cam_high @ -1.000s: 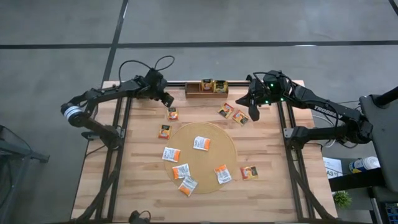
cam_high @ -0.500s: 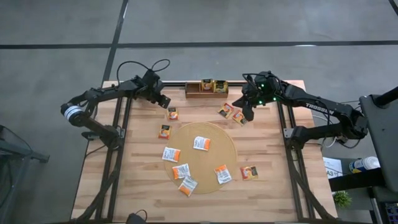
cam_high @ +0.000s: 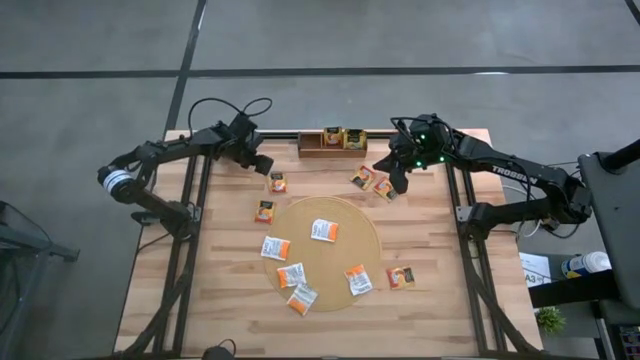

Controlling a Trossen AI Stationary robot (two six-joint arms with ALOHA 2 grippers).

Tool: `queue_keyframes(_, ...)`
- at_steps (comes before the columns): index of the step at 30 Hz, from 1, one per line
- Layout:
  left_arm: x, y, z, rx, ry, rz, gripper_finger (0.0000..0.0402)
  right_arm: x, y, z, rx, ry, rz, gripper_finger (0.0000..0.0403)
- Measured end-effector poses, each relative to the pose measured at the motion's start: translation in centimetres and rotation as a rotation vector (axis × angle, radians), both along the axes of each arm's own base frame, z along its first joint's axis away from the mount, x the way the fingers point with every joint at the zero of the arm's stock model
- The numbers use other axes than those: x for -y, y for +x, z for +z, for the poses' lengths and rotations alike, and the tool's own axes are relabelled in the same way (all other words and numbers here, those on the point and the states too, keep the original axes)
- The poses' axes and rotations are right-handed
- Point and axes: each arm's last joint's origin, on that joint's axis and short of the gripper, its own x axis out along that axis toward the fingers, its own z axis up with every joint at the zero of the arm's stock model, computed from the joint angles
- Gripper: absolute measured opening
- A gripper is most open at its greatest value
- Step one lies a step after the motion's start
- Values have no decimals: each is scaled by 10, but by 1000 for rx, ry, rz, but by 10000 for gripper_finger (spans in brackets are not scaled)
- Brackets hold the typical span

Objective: Pick & Place Tea
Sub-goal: Put the red tea bag into the middle section of the wooden organizer

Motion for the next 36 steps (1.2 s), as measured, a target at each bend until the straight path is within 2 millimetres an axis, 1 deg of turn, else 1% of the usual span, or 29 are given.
queue_keyframes(2,0,1,0,0,3,-5,239,0,0,0,0,3,-2,9)
queue_keyframes(5,0,1,1,3,1,-7,250,0,0,0,1,4,-3,9)
queue_keyframes(11,-1,3,-5,4,-24,-30,245,0,0,0,1,7,-5,9)
queue_keyframes(17,-7,9,-27,-49,-94,-34,241,0,0,0,1,9,-7,9)
queue_keyframes(20,-10,11,-33,-62,-115,-33,241,0,0,0,1,9,-7,9)
queue_keyframes(25,-12,16,-39,-42,-170,-48,241,0,0,0,1,9,-7,9)
queue_keyframes(30,-13,20,-44,-36,-182,-59,239,0,0,0,1,8,-8,9)
queue_keyframes(33,-14,20,-45,-41,-185,-57,221,0,0,0,1,11,-10,9)
queue_keyframes(36,-14,20,-46,-51,-176,-60,172,0,0,0,2,11,-10,9)
